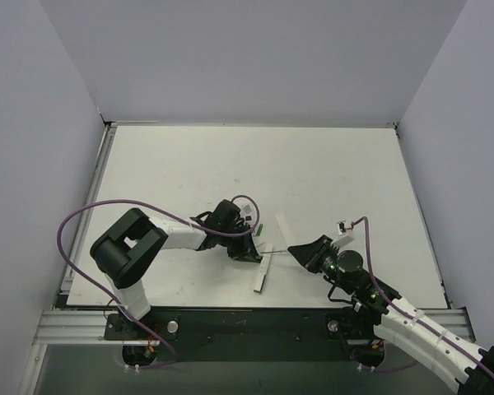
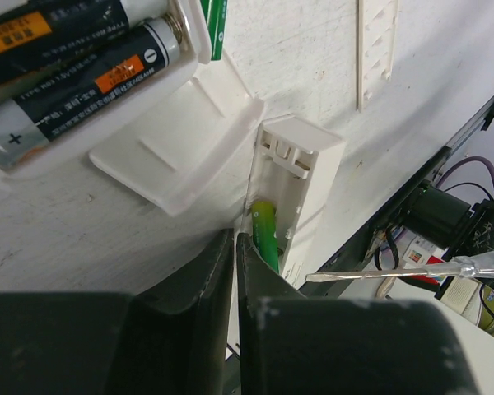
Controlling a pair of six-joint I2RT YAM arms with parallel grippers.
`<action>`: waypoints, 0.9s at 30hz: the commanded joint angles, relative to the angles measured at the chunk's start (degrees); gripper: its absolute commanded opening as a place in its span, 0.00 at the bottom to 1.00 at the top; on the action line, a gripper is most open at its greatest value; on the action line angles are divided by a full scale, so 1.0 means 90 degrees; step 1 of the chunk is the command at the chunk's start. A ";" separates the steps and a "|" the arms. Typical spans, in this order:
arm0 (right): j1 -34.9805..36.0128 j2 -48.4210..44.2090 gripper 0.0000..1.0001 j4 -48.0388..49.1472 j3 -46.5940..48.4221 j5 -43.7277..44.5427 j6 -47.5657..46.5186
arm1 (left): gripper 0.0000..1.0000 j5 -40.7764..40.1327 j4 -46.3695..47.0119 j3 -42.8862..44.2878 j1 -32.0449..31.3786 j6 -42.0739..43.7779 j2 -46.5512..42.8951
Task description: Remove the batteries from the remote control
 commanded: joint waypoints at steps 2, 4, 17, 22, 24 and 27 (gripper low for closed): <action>-0.0050 -0.0018 0.00 0.0076 -0.1074 -0.0033 0.0121 | 0.17 -0.0234 -0.0204 0.0162 -0.0032 0.0208 0.0005; -0.0059 0.0021 0.00 0.0057 -0.1025 -0.0033 0.0072 | 0.17 -0.0234 -0.0233 0.0191 -0.0032 0.0227 -0.0025; -0.0069 0.0236 0.00 -0.1114 -0.0391 0.0523 -0.0514 | 0.25 -0.0576 -0.1043 0.0484 -0.0041 0.0354 -0.0639; -0.0069 -0.0290 0.00 -0.1339 -0.0468 0.0523 -0.0504 | 0.25 -0.0781 -0.1268 0.0562 -0.0041 0.0432 -0.0806; -0.0089 -0.0495 0.00 -0.1398 -0.0401 0.0523 -0.0621 | 0.26 -0.0908 -0.1395 0.0602 -0.0032 0.0471 -0.0903; -0.0176 -0.0516 0.00 -0.1553 -0.0138 0.0484 -0.0922 | 0.31 -0.1074 -0.1503 0.0573 -0.0041 0.0559 -0.1098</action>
